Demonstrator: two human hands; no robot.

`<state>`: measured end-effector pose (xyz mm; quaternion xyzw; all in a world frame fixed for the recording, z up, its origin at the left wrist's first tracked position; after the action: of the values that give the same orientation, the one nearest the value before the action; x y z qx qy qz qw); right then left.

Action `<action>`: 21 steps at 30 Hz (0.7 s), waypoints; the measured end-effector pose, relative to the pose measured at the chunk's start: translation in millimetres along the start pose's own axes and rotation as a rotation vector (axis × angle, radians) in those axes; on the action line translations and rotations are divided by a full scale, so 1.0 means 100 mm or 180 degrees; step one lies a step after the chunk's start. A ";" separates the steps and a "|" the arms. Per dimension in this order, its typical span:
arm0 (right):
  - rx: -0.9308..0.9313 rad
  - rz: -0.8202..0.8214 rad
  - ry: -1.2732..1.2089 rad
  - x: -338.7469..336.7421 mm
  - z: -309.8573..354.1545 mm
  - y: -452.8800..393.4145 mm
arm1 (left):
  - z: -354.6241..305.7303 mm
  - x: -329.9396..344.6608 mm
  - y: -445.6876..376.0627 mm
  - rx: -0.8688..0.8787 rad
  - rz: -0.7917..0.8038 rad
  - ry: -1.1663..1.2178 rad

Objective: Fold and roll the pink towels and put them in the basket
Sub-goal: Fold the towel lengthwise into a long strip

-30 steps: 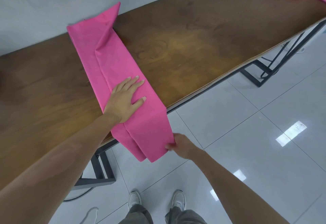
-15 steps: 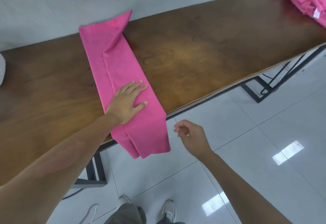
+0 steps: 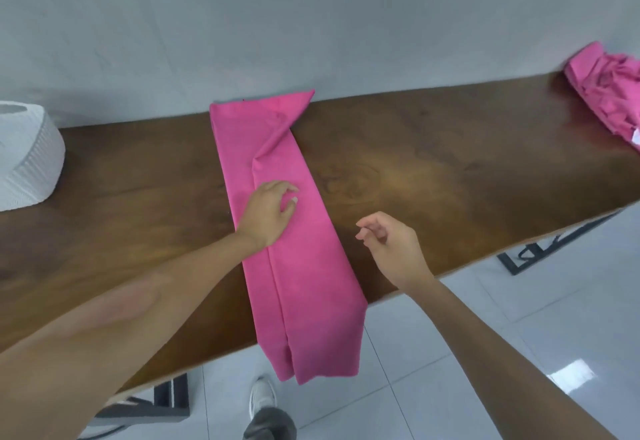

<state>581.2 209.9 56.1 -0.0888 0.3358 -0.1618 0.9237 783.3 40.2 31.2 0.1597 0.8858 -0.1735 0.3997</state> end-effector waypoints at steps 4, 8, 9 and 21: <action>-0.0030 0.0118 0.0211 0.09 0.09 -0.46 | 0.20 -0.22 -0.75 -0.0147 -0.0233 -0.0328; 0.0061 0.0324 0.0338 0.18 0.18 -0.80 | 0.24 -0.29 -1.43 -0.0251 -0.0195 -0.0471; 0.0070 0.0321 0.0365 0.20 0.19 -0.86 | 0.24 -0.28 -1.57 -0.0295 -0.0138 -0.0464; 0.0336 0.0317 0.0545 0.28 0.18 -1.16 | 0.43 -0.21 -2.35 -0.0511 0.0017 -0.0412</action>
<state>585.3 93.3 84.9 -0.0090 0.4085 -0.1401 0.9019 725.4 -190.3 63.0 0.1180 0.8688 -0.1109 0.4680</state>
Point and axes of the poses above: each hand's wrist, its own y-axis away from the middle knuckle, its own x-axis out of the palm, z = x × y, the point moved 1 cm from there along -y, towards the middle knuckle, and after that the axes turned 12 degrees about -x, right-handed, at the moved point
